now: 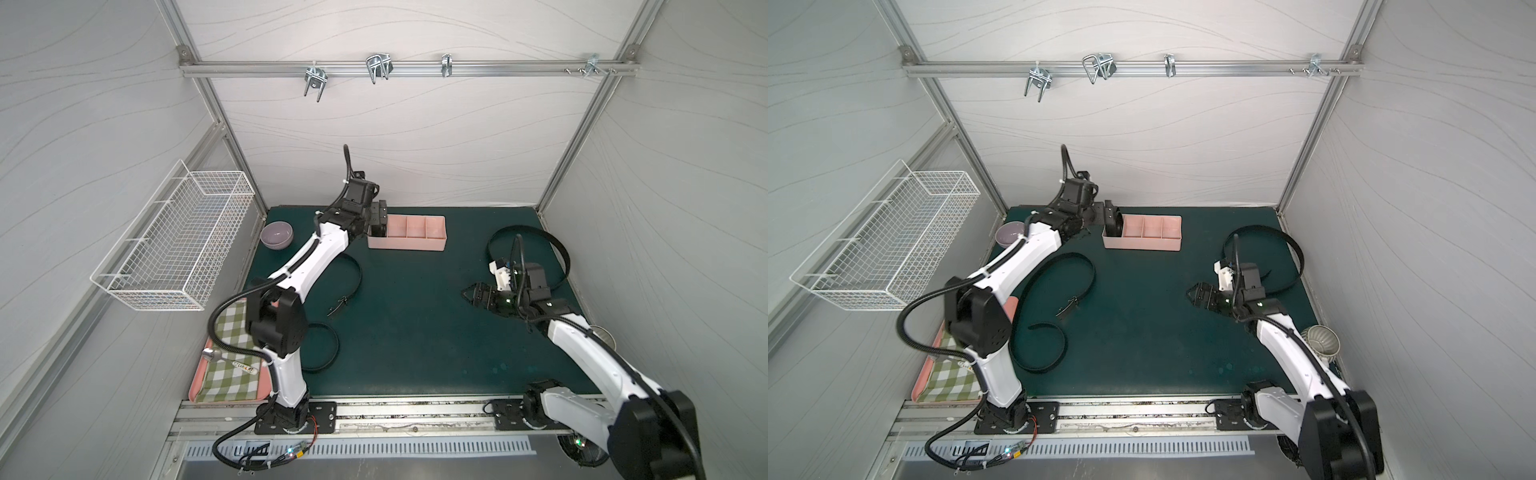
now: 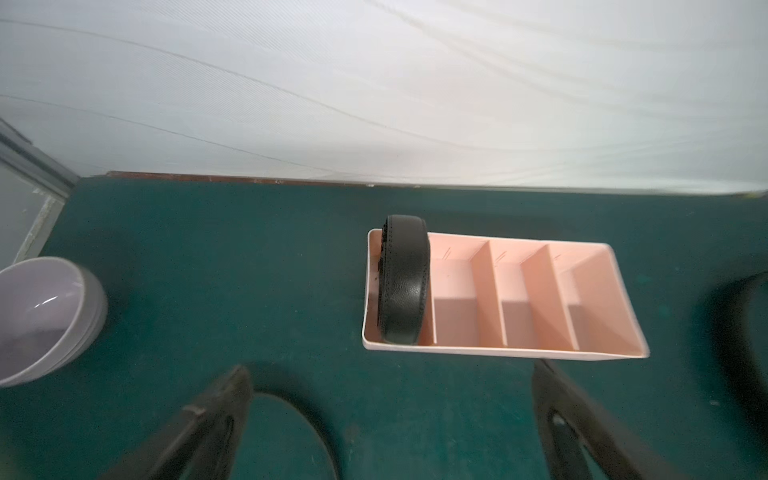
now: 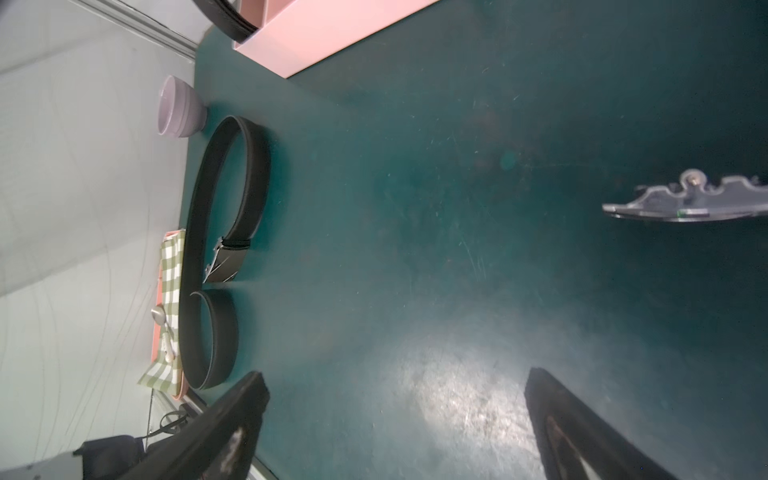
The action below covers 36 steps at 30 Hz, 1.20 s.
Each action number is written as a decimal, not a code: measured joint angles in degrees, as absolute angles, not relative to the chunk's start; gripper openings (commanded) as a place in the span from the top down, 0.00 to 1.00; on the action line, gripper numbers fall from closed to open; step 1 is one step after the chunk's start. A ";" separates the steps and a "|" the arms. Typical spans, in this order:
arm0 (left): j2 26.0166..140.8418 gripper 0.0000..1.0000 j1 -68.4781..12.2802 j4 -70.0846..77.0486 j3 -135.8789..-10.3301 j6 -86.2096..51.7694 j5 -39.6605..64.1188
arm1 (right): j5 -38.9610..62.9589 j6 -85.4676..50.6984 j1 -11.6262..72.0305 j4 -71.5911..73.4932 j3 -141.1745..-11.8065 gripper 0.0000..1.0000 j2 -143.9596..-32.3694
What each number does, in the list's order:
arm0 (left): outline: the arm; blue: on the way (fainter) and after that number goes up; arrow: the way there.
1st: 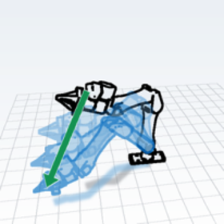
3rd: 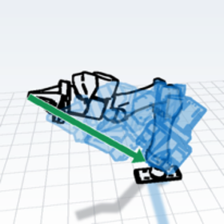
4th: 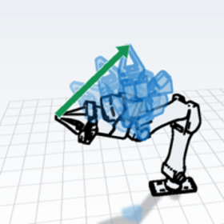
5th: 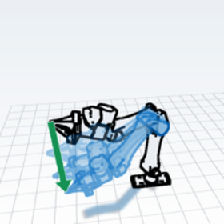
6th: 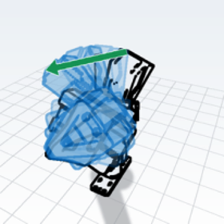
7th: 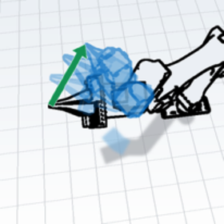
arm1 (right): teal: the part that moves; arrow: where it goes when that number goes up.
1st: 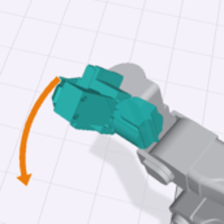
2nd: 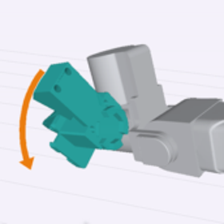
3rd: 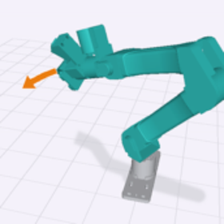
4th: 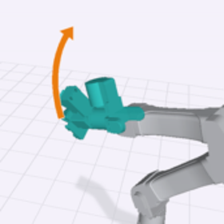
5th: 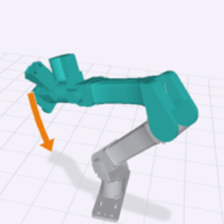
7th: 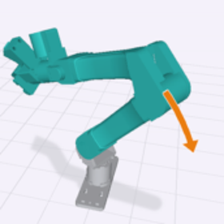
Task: Place the belts into the storage roll
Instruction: Place the belt in the container, then move the belt at the center of the board.
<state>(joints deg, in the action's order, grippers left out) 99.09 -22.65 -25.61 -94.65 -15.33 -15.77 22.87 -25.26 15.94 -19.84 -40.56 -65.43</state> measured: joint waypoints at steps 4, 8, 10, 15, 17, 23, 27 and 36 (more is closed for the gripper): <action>81.69 0.07 -22.92 -27.18 -75.83 -22.26 -11.79 | 19.84 -24.53 27.79 -21.34 -50.17 0.01 -77.25; 69.19 0.07 -27.27 -31.59 -56.60 -28.95 -10.39 | 16.49 -23.94 39.51 -21.96 -63.90 0.01 -90.15; 62.85 0.08 -30.48 -35.57 -49.63 -31.66 -10.33 | 15.22 -23.97 43.29 -21.47 -70.54 0.02 -96.57; 50.09 0.10 -31.77 -40.47 -44.77 -34.76 -12.47 | 12.58 -24.14 48.12 -21.34 -83.83 0.09 -110.83; 46.15 0.10 -31.70 -41.04 -44.14 -35.24 -13.23 | 11.94 -24.16 49.21 -21.61 -88.42 0.11 -115.92; 38.63 0.10 -31.70 -44.18 -41.65 -36.34 -14.11 | 9.61 -24.47 51.57 -21.47 -100.44 0.13 -127.52; 38.54 0.10 -31.70 -45.43 -39.55 -36.62 -13.82 | 8.05 -25.19 53.06 -22.22 -107.44 0.17 -132.33; 37.69 0.10 -31.70 -46.06 -38.81 -36.64 -13.02 | -4.97 -24.80 54.87 -34.09 -128.55 0.54 -145.64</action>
